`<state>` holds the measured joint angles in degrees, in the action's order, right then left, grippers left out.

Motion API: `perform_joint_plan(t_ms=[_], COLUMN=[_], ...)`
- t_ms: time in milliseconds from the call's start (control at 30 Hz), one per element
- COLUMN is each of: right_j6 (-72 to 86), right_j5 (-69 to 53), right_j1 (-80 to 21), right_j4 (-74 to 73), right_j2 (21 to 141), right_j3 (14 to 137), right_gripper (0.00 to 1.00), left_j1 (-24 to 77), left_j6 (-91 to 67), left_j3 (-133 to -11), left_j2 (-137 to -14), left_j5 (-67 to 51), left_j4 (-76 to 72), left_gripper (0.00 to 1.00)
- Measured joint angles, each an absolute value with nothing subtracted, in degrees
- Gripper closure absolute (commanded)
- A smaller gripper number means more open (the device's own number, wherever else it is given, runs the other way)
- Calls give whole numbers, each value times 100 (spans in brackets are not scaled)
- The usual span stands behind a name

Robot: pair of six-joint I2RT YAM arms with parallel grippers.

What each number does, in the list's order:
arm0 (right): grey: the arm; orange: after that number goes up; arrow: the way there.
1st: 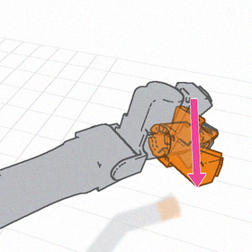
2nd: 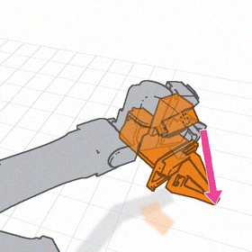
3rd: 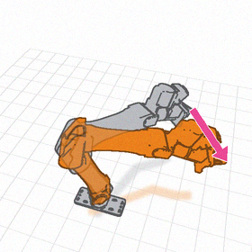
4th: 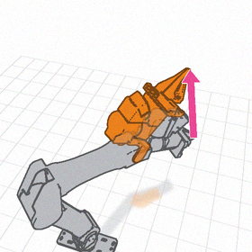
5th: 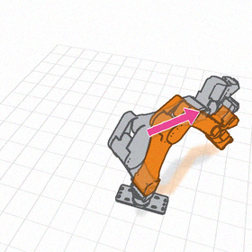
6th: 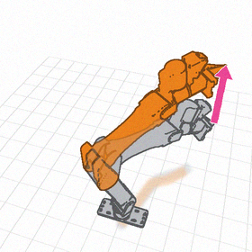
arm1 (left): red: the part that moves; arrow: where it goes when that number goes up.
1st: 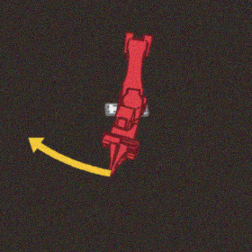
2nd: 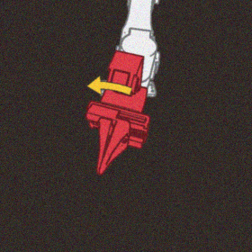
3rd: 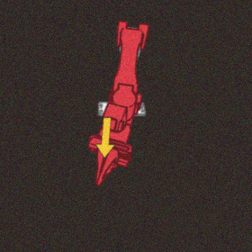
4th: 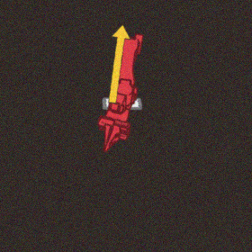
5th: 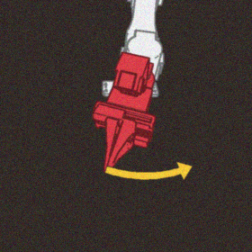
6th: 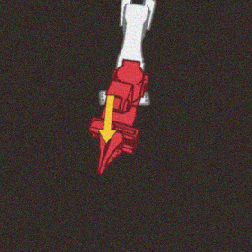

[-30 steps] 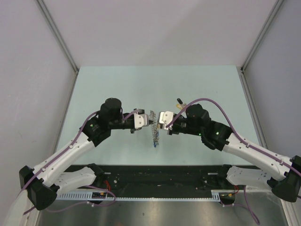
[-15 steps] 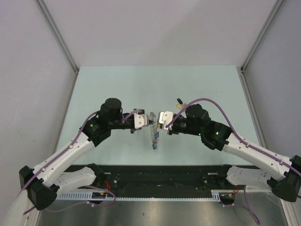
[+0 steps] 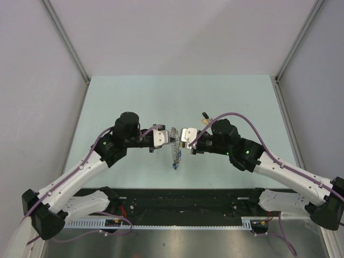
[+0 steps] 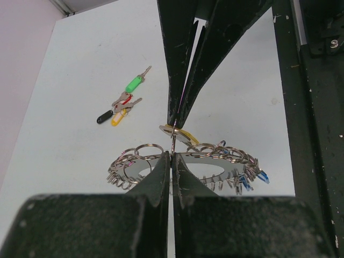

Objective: Put the keys on the keyring

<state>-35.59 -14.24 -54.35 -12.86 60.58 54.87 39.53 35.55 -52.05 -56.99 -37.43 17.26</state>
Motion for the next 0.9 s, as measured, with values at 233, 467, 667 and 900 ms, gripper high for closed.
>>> perform_joint_plan(t_ms=[233,467,667,900], right_j6=[-3566,-3568,-3566,-3564], right_j5=[-1441,-1398,-1267,-1184], right_j1=[-5474,-5505,-5516,-5529], right_j4=[-1219,-1212,-1271,-1293], right_j2=[6097,6095,6005,5848], right_j3=[5485,5485,5481,5450], right_gripper=[100,100,100,100], left_j1=[3975,3986,3986,3986], left_j6=[3542,3540,3542,3542], left_j3=[-5205,-5205,-5205,-5205], left_j2=[-5699,-5699,-5699,-5699], left_j5=[-3769,-3765,-3760,-3758], left_j4=[1726,1728,1728,1728], left_gripper=[100,100,99,100])
